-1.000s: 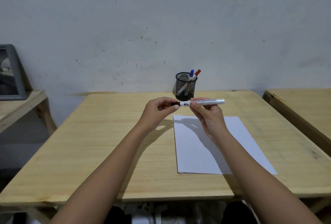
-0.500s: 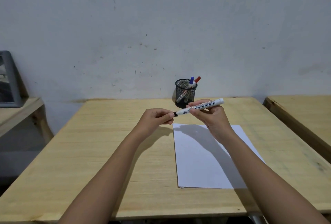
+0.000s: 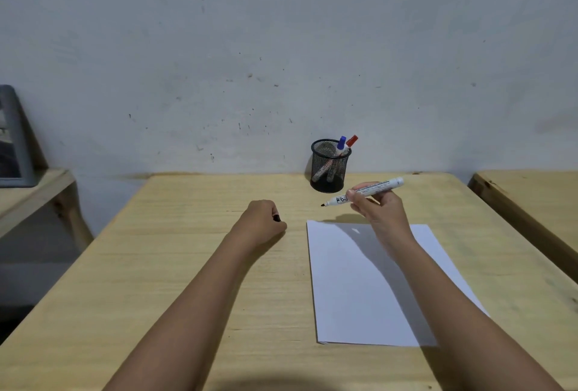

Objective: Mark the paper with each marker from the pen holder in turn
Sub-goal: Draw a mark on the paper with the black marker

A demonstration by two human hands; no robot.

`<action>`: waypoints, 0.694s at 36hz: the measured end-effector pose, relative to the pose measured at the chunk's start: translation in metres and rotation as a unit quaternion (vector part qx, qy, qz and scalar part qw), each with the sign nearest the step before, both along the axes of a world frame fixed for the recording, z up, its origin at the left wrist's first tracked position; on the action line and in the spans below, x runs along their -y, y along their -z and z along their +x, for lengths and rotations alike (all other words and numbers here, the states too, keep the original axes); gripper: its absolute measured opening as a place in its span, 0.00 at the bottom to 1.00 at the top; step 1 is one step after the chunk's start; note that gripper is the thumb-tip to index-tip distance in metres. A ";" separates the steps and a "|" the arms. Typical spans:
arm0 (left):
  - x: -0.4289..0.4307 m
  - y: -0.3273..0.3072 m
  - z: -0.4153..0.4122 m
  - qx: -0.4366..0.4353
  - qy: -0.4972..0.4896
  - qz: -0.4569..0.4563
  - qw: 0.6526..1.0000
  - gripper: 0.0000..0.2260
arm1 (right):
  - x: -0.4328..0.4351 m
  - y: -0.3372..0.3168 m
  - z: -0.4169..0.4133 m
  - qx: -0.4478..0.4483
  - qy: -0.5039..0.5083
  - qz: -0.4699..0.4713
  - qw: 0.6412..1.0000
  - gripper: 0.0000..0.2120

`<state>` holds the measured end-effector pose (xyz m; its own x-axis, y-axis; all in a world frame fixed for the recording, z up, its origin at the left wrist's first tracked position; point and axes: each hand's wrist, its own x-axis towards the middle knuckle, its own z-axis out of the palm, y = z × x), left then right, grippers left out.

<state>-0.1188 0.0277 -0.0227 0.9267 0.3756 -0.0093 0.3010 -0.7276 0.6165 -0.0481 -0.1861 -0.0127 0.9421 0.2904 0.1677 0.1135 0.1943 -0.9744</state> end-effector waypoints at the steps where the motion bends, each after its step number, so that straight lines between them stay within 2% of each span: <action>1: 0.001 0.000 0.001 -0.007 0.003 0.007 1.000 0.06 | 0.000 0.001 0.000 0.002 0.003 -0.017 1.000 0.02; 4: 0.001 0.000 0.001 -0.016 0.011 0.022 1.000 0.06 | -0.001 0.002 0.000 0.005 0.015 -0.046 0.999 0.02; 8: 0.000 0.000 0.001 -0.013 0.012 0.033 0.999 0.06 | 0.000 0.003 0.001 -0.020 0.023 -0.032 0.999 0.03; 12: -0.002 0.003 -0.001 -0.004 0.018 0.045 0.999 0.15 | -0.002 0.004 0.000 -0.034 0.012 -0.009 0.999 0.03; 15: 0.002 0.002 -0.012 0.102 0.005 0.028 0.994 0.20 | -0.003 0.003 -0.003 -0.038 -0.004 0.015 0.999 0.04; 18: 0.010 -0.002 -0.024 0.209 0.028 0.066 0.975 0.14 | -0.004 0.003 -0.005 -0.036 -0.014 0.024 0.999 0.05; 22: 0.031 0.003 -0.036 0.167 0.125 0.069 0.975 0.14 | -0.010 0.004 -0.007 -0.041 -0.008 0.033 0.999 0.07; 25: 0.045 0.011 -0.040 0.140 0.161 0.049 0.976 0.16 | -0.015 0.006 -0.009 -0.029 0.017 0.017 0.999 0.10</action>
